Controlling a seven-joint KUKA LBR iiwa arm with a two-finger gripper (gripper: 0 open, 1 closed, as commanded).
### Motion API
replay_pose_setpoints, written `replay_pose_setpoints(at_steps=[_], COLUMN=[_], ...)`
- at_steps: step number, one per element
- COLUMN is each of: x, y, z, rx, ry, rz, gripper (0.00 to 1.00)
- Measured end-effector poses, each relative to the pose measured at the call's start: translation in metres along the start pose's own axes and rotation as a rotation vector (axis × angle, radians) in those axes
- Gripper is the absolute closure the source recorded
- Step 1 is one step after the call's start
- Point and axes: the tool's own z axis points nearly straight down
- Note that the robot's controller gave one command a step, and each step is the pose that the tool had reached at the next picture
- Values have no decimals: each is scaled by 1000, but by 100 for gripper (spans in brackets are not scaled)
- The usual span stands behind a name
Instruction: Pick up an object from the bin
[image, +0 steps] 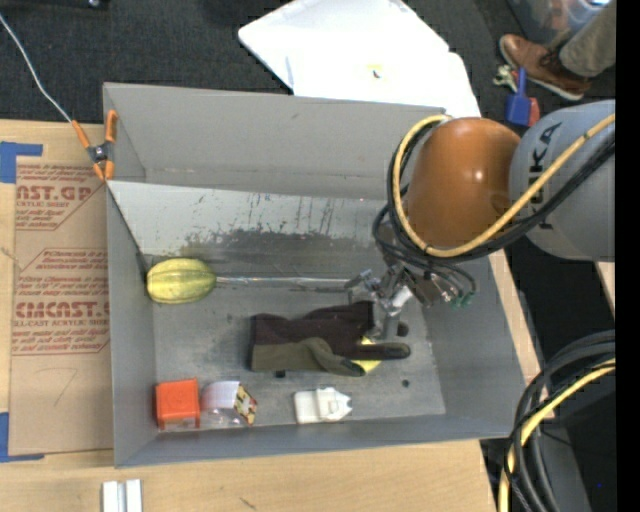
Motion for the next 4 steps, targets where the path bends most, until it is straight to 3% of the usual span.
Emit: replay_pose_setpoints(at_steps=[1,2,3,4], x=[5,2,1,7], y=[6,10,5,11], z=[58,2,46,18], rx=[3,-1,4,-3], ry=[-10,1,-14,3], rz=[1,-23,-21,-6], gripper=[100,100,100,100])
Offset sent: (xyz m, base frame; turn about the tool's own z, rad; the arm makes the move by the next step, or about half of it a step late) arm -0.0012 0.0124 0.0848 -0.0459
